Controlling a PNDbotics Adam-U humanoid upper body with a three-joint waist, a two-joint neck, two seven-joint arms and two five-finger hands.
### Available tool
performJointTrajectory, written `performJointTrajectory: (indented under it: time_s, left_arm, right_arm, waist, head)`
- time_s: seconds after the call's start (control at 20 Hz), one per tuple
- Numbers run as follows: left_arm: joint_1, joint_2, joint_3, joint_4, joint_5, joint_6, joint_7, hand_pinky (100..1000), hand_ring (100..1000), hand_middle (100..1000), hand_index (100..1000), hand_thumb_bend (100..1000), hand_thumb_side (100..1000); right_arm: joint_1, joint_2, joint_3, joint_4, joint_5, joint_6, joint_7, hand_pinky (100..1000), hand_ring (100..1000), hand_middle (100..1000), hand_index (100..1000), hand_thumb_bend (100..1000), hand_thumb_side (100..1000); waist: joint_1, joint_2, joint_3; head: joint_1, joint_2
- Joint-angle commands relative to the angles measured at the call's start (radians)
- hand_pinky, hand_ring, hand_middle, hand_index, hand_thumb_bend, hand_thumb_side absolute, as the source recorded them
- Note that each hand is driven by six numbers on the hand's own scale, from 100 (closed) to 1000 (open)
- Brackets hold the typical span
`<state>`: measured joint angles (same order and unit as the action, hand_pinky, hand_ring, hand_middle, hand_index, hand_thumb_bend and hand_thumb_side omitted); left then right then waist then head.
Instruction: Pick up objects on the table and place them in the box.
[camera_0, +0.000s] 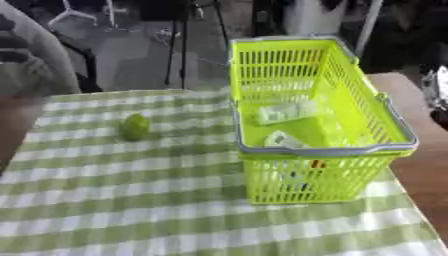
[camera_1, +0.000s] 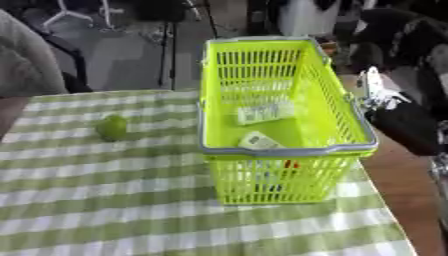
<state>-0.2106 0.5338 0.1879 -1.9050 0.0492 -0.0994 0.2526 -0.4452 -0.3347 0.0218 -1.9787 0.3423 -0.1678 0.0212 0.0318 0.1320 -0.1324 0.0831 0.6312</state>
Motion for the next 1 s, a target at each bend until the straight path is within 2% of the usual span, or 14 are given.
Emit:
performJointTrajectory:
  time_s: [0.05, 0.5, 0.75, 1.0]
  left_arm:
    - [0.011, 0.005, 0.024, -0.037, -0.016, 0.016, 0.008, 661, 669, 706, 789, 516, 931]
    - [0.020, -0.023, 0.021, -0.052, -0.030, 0.025, 0.000, 658, 662, 699, 790, 503, 920]
    - [0.020, -0.029, 0.012, -0.055, -0.036, 0.028, -0.013, 658, 664, 701, 790, 493, 918]
    - [0.018, -0.029, 0.006, -0.055, -0.038, 0.029, -0.019, 658, 665, 701, 790, 489, 919]
  right_arm:
    - [-0.006, -0.023, -0.011, -0.021, 0.006, 0.002, -0.005, 578, 582, 627, 843, 100, 500]
    - [-0.004, -0.023, -0.011, -0.021, 0.006, 0.003, -0.006, 577, 582, 627, 844, 100, 499]
    - [-0.004, -0.022, -0.012, -0.021, 0.005, 0.002, -0.008, 577, 582, 627, 844, 100, 500]
    - [-0.006, -0.023, -0.013, -0.021, 0.005, 0.003, -0.009, 577, 582, 627, 844, 100, 498]
  waist:
    - [-0.001, -0.013, 0.006]
    - [-0.005, -0.014, 0.026]
    - [-0.006, -0.010, 0.029]
    - [-0.009, -0.007, 0.031]
  head:
    - [-0.002, 0.012]
    - [0.003, 0.021]
    - [0.029, 0.029]
    - [0.030, 0.033]
